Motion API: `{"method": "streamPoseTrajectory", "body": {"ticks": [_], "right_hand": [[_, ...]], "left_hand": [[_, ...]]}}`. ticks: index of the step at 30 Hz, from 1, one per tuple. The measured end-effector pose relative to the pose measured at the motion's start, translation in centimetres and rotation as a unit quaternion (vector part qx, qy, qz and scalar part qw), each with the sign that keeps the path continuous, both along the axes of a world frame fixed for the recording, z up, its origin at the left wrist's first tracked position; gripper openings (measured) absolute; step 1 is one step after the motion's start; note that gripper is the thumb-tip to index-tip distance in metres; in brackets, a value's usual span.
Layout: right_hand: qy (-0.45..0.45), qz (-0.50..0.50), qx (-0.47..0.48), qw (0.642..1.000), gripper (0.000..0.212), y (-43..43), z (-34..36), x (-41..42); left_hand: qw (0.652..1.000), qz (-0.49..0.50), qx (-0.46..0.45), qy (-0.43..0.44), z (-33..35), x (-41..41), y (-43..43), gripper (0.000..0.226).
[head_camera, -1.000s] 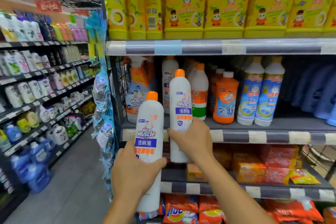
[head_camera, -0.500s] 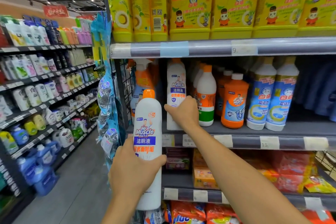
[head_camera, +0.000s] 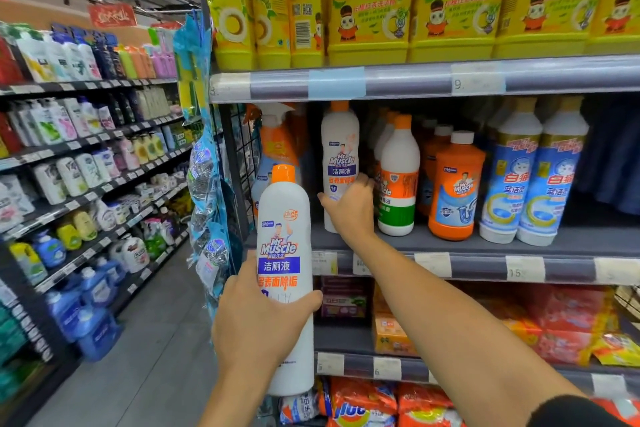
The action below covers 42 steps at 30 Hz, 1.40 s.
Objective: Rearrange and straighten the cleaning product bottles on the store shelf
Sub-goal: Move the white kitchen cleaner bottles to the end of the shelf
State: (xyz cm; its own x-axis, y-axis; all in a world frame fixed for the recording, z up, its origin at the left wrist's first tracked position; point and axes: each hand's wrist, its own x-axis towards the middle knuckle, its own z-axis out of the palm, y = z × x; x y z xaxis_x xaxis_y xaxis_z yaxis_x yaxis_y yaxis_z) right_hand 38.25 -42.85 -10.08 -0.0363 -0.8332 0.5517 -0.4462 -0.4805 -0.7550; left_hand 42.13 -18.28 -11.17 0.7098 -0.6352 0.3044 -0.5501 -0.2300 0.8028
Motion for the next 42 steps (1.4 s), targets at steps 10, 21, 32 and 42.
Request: {"method": "streamPoseTrajectory", "body": {"ticks": [10, 21, 32, 42], "right_hand": [[0.018, -0.001, 0.001, 1.0, 0.077, -0.4, 0.1, 0.3], [0.152, 0.053, 0.015, 0.987, 0.051, 4.8, -1.5, -6.6], [0.371, -0.024, -0.123, 0.92, 0.053, 4.6, -7.8, -18.5], [0.375, -0.032, -0.134, 0.917, 0.054, 3.9, -8.4, -18.5]], "left_hand": [[1.0, 0.008, 0.008, -0.006, -0.7, 0.0, 0.1, 0.066], [0.998, -0.041, 0.017, -0.048, 2.2, -0.5, -4.3, 0.066], [0.996, -0.047, -0.038, -0.071, 4.7, -1.8, -12.7, 0.069], [0.993, -0.007, -0.105, -0.049, 4.6, -1.4, -17.1, 0.072]]}}
